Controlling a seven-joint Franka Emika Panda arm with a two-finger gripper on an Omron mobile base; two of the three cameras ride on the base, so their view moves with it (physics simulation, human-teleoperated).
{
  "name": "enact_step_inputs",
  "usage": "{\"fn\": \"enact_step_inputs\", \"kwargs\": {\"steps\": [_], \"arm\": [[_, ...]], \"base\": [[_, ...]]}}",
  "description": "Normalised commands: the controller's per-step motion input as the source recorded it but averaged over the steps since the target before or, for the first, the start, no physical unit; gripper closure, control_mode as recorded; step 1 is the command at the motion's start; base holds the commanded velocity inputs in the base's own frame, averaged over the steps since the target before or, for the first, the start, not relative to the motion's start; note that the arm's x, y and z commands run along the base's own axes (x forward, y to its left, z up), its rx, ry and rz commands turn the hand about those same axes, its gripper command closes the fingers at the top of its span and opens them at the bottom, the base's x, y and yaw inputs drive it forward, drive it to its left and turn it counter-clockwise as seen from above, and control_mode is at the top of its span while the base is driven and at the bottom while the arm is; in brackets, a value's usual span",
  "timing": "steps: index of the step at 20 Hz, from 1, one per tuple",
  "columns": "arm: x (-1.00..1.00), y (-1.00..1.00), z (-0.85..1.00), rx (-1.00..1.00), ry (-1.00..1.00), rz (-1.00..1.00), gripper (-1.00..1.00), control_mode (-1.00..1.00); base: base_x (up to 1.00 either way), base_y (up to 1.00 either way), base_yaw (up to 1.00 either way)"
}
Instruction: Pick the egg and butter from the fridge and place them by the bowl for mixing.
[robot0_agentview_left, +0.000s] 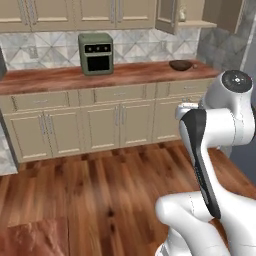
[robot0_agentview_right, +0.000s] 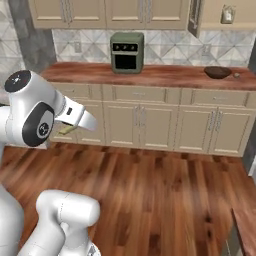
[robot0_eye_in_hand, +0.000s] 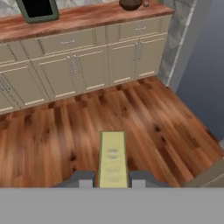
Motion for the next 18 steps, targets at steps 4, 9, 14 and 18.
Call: {"fn": "enact_step_inputs", "kwargs": {"steps": [4, 9, 14, 18], "arm": [[0.0, 0.0, 0.0, 0.0, 0.0, 0.0, 1.0, 1.0], [0.0, 0.0, 0.0, 0.0, 0.0, 0.0, 1.0, 1.0], [0.0, 0.0, 0.0, 0.0, 0.0, 0.0, 1.0, 1.0], [0.0, 0.0, 0.0, 0.0, 0.0, 0.0, 1.0, 1.0]], "base": [[0.79, -0.1, 0.0], [0.67, -0.08, -0.11], [0.66, -0.08, -0.15], [0.65, -0.1, -0.15]]}}
